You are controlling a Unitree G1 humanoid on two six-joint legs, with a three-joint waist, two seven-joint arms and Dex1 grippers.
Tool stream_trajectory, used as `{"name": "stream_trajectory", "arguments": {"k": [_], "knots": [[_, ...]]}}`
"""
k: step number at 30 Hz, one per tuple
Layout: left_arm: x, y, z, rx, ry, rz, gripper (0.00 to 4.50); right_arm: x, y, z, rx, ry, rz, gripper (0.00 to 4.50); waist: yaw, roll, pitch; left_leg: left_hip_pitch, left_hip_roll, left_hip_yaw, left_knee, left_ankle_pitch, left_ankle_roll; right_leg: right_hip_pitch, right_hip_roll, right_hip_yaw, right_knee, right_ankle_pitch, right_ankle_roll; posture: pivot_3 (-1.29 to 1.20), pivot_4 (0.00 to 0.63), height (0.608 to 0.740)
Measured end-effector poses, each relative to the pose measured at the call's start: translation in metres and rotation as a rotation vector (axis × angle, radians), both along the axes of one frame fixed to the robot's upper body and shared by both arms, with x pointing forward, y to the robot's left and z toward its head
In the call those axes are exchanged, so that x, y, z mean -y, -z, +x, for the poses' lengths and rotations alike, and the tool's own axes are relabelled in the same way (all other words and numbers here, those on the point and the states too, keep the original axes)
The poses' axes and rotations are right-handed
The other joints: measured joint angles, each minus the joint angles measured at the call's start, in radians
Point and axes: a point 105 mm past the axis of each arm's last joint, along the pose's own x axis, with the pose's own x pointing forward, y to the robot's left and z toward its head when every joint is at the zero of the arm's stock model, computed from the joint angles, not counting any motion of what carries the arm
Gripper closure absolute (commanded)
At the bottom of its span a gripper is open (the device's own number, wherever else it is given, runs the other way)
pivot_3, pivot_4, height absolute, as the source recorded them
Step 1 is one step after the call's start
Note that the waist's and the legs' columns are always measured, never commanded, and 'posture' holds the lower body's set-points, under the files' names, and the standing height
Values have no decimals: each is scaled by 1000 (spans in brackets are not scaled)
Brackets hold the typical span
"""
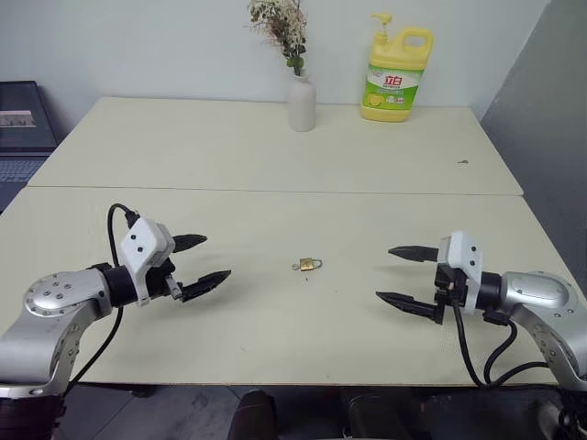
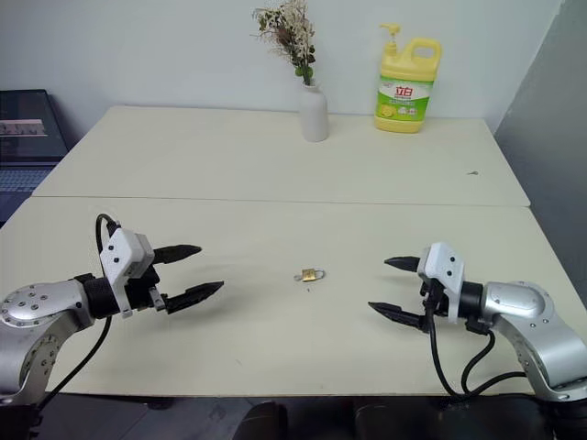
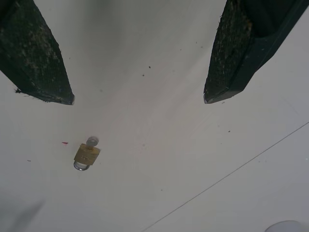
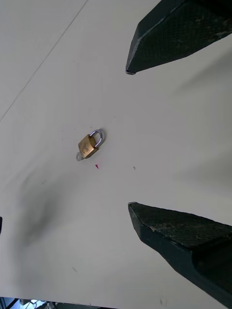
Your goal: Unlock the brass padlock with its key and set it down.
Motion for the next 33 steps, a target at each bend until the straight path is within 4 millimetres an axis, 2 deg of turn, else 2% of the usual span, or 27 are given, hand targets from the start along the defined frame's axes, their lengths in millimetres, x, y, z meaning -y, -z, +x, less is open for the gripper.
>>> {"name": "stream_trajectory", "arguments": {"k": [3, 10, 16, 22, 27, 33], "knots": [[1, -2, 1, 34, 0, 5, 0, 2, 8, -2, -15, -3, -4, 49, 0, 0, 0, 0, 0, 0, 0, 0, 0, 0, 0, 0, 0, 0, 0, 0, 150, 740], [2, -1, 1, 48, 5, 19, 0, 4, 12, 1, 6, 7, -19, 49, 0, 0, 0, 0, 0, 0, 0, 0, 0, 0, 0, 0, 0, 0, 0, 0, 150, 740], [8, 0, -6, 22, 97, 36, 0, 1, 10, 0, 8, -5, -20, 49, 0, 0, 0, 0, 0, 0, 0, 0, 0, 0, 0, 0, 0, 0, 0, 0, 150, 740], [9, 2, -17, -75, 203, 25, 0, -10, 0, -4, 5, -79, -33, 49, 0, 0, 0, 0, 0, 0, 0, 0, 0, 0, 0, 0, 0, 0, 0, 0, 150, 740], [11, 2, -16, -94, 224, 13, 0, -19, -16, -1, 45, -132, -55, 49, 0, 0, 0, 0, 0, 0, 0, 0, 0, -1, 0, 0, 0, 0, 0, 0, 150, 740], [16, 4, -12, -100, 241, 16, 0, -46, -32, 10, 62, -198, -48, 49, -6, 0, 0, 0, 0, 0, 0, 0, 0, -1, 0, 0, 1, 0, 0, 0, 150, 740]]}}
